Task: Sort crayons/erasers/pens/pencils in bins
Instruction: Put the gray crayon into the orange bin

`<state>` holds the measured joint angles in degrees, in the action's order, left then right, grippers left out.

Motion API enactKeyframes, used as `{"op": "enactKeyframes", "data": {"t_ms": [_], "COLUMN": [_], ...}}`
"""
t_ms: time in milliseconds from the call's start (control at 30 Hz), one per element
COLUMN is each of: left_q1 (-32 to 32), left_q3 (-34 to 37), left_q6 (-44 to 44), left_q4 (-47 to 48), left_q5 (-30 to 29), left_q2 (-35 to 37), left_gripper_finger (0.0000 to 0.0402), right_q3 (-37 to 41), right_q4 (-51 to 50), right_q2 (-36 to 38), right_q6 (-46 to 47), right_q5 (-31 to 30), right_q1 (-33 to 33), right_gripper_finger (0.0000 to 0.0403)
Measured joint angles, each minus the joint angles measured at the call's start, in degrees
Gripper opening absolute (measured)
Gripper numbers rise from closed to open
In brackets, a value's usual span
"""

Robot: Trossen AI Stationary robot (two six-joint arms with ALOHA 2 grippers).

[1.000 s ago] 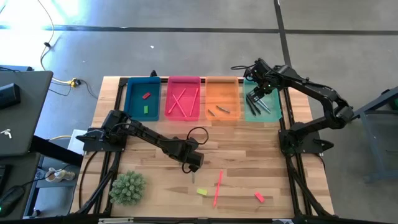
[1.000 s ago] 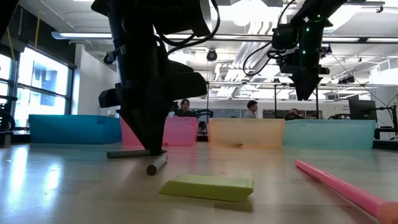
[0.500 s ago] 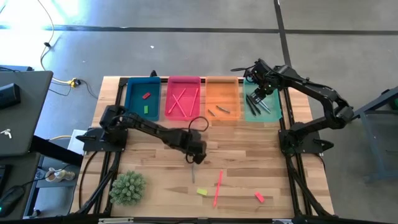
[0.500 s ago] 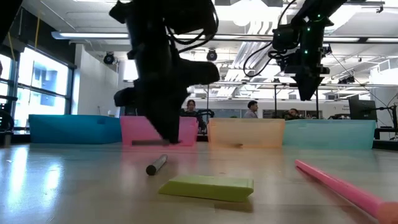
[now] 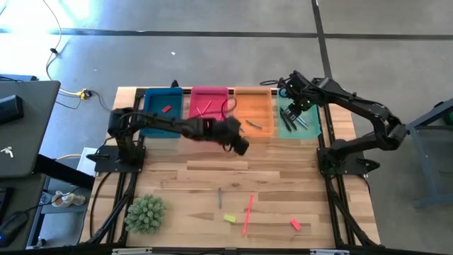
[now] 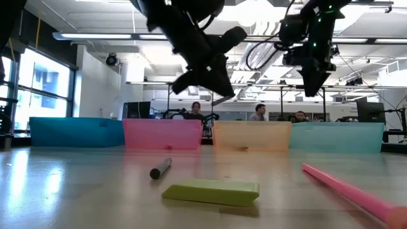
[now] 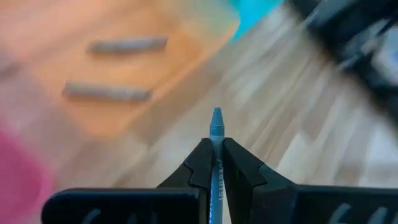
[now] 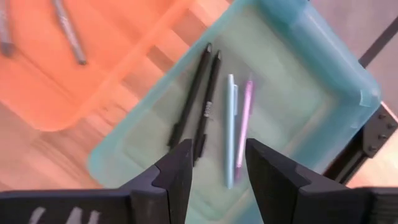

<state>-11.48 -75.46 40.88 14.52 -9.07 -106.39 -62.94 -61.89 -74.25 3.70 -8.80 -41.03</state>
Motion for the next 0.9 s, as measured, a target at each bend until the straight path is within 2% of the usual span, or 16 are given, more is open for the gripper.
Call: {"op": "enactKeyframes", "data": {"t_ms": [133,433,700,900], "left_q1": [-5.1,-12.9,-14.2,-14.2], "left_q3": [0.0,-0.1,-0.1,-0.1], "left_q6": [-2.8,-9.7,-18.1,-21.1], "left_q4": [-8.1,-12.6,-12.7,-13.1], "left_q5": [4.6,6.5,3.5,3.5], "left_q2": [-0.1,-0.2,-0.2,-0.2], "left_gripper_finger": [0.001,0.001,0.001,0.001], "right_q3": [0.0,0.0,0.0,0.0], "right_q4": [0.0,0.0,0.8,1.1], "right_q2": [2.4,6.1,6.1,6.1], "right_q6": [4.1,15.6,26.7,37.2], "right_q5": [0.9,0.9,0.8,-4.1], "right_q1": [2.0,7.7,15.2,21.9], "right_gripper_finger": [0.014,0.014,0.014,0.014]}}
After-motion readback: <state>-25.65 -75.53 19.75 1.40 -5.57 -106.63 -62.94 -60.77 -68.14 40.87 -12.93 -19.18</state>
